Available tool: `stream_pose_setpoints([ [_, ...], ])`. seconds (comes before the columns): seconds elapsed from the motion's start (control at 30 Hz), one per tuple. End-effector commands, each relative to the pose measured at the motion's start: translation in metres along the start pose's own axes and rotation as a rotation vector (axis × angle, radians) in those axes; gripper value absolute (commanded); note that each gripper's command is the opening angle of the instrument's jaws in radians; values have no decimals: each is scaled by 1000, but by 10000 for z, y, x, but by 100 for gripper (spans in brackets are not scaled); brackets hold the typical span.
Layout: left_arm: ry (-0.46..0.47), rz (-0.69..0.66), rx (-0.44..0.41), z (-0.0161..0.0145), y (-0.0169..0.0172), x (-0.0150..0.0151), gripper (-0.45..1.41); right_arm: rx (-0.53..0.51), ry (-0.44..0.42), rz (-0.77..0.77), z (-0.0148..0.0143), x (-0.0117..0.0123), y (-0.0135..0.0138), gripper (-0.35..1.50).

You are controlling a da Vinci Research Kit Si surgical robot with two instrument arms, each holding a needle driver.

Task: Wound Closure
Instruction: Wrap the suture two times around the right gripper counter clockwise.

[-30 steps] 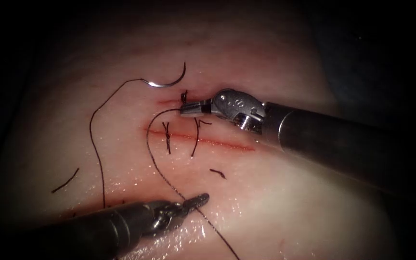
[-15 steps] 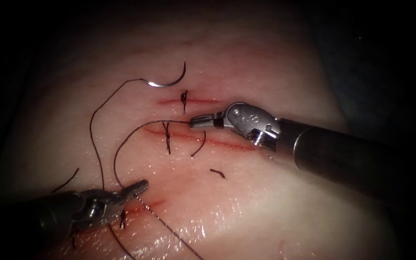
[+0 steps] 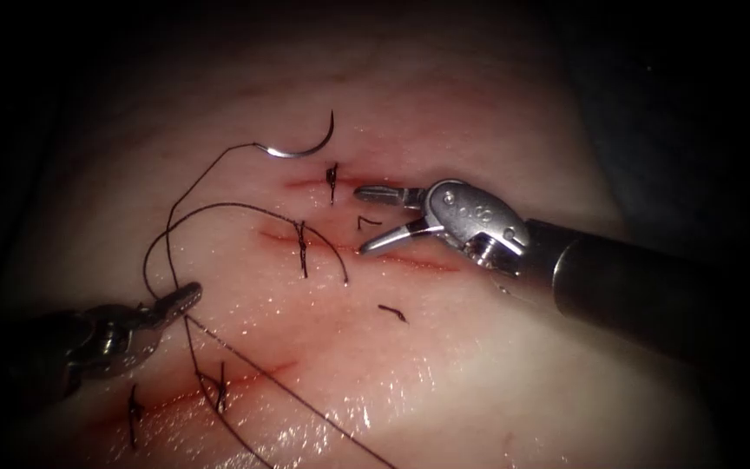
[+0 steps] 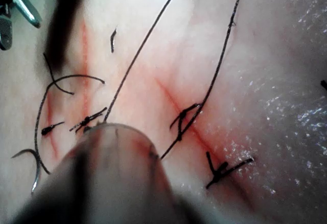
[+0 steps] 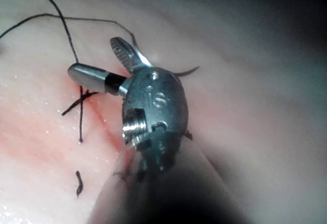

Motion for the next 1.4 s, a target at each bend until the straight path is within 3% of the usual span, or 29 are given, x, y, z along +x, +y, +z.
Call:
stream_pose_setpoints([
  [0.03,0,30,0,9,1,3,-45,10,14,-16,18,11,14,56],
  [0.07,0,30,0,9,1,3,-45,10,14,-16,18,11,14,56],
  [0.1,0,43,-3,10,1,4,-45,41,15,-22,25,11,17,-13],
  [0.13,0,50,-6,10,0,4,-45,42,6,-21,33,11,20,-35],
  [0.23,1,69,-26,13,-5,1,-45,41,-13,-29,63,2,33,-35],
  [0.3,7,99,-33,16,-14,-2,-45,67,-41,-50,95,-17,41,-35],
  [0.57,17,129,-14,16,-26,-6,-45,128,-46,-62,144,-58,45,-35],
  [0.7,35,134,-12,20,-28,-9,-45,172,-35,-53,152,-65,34,-35],
  [0.9,67,160,-47,43,-25,-19,-45,210,3,-51,154,-49,17,-35],
  [1.13,125,159,-129,78,-4,-29,-45,211,65,-28,149,-32,15,-35],
  [1.4,148,160,-172,97,14,-40,-45,266,124,21,148,-39,14,-35],
])
